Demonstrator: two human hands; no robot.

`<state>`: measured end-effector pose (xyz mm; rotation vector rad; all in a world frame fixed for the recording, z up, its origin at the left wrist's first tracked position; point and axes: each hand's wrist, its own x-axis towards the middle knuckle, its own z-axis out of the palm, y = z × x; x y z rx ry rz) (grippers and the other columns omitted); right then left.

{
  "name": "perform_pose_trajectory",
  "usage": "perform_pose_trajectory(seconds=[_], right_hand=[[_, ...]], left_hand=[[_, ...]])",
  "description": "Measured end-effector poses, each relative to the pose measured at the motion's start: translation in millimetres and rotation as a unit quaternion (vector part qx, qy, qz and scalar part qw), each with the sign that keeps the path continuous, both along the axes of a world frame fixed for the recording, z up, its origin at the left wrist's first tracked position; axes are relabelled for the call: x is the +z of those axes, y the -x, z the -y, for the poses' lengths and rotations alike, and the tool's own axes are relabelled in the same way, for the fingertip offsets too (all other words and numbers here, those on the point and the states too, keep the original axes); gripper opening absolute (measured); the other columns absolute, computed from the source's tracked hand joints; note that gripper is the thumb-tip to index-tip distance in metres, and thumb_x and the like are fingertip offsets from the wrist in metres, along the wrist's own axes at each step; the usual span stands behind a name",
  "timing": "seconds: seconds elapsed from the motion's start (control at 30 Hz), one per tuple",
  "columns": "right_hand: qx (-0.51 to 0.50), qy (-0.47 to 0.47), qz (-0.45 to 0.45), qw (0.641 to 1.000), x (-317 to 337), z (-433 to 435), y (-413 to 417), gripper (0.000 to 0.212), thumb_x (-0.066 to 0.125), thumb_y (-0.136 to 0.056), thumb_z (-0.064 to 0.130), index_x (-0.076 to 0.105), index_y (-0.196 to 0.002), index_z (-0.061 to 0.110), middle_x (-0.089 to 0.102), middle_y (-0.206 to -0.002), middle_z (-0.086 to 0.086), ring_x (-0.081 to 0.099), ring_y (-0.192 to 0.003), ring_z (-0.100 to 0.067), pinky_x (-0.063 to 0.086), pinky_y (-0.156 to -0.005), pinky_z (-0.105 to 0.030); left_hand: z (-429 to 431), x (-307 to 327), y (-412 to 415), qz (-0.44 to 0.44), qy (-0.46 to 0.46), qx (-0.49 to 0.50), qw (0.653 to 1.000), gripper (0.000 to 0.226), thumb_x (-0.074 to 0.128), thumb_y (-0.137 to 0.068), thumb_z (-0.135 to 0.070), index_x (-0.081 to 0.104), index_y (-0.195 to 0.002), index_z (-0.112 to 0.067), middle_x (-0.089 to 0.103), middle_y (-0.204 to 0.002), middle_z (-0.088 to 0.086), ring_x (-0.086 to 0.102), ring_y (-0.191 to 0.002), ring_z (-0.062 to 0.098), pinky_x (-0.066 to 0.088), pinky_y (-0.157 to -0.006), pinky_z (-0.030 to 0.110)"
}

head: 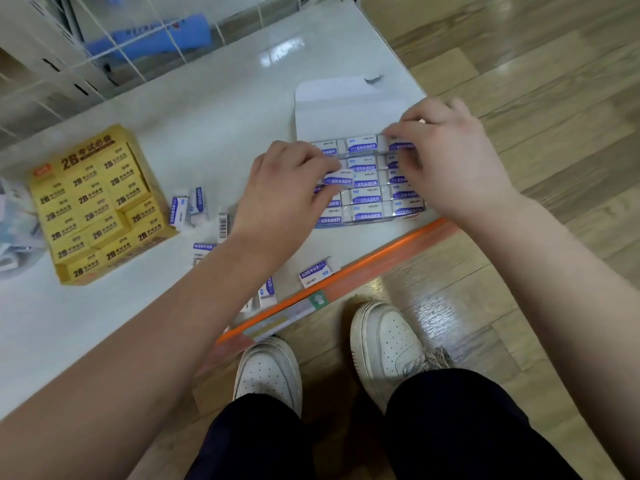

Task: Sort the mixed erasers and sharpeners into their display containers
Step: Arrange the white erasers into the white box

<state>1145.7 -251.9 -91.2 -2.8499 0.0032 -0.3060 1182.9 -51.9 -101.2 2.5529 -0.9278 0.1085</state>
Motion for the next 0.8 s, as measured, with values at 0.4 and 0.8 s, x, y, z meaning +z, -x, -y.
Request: perform_pose_trajectory(seconds=[0.4,0.8], right_hand=[[-0.15,-0.155,0.043,0.976,-11.5,-3.5,6.3,0.028,0.067,-0.083,0.019,0.065,-0.109,0.008,0.059,-0.103,-0.011,0.057,-0.098,-0.028,0.046,-0.086,-0.035],[-0.1,0.022,0.083,0.991,-17.5,-2.2,15.4,0.024,0.058,-0.088,0.025,0.071,-0.104,0.011,0.062,-0.1,-0.012,0.052,-0.089,-0.04,0.034,-0.061,-0.036]], left_hand=[[-14.0,-0.3,5.4,0.018,0.027,0.086,0.996,0.018,0.062,-0.085,-0.024,0.071,-0.1,-0.02,0.067,-0.099,-0.002,0.055,-0.098,0.024,0.03,-0.085,0.028],[-13.4,3.9,4.0,-0.011,0.058,0.122,0.991,0.017,0.061,-0.086,-0.022,0.072,-0.099,-0.02,0.068,-0.1,-0.005,0.055,-0.1,0.022,0.031,-0.084,0.028]])
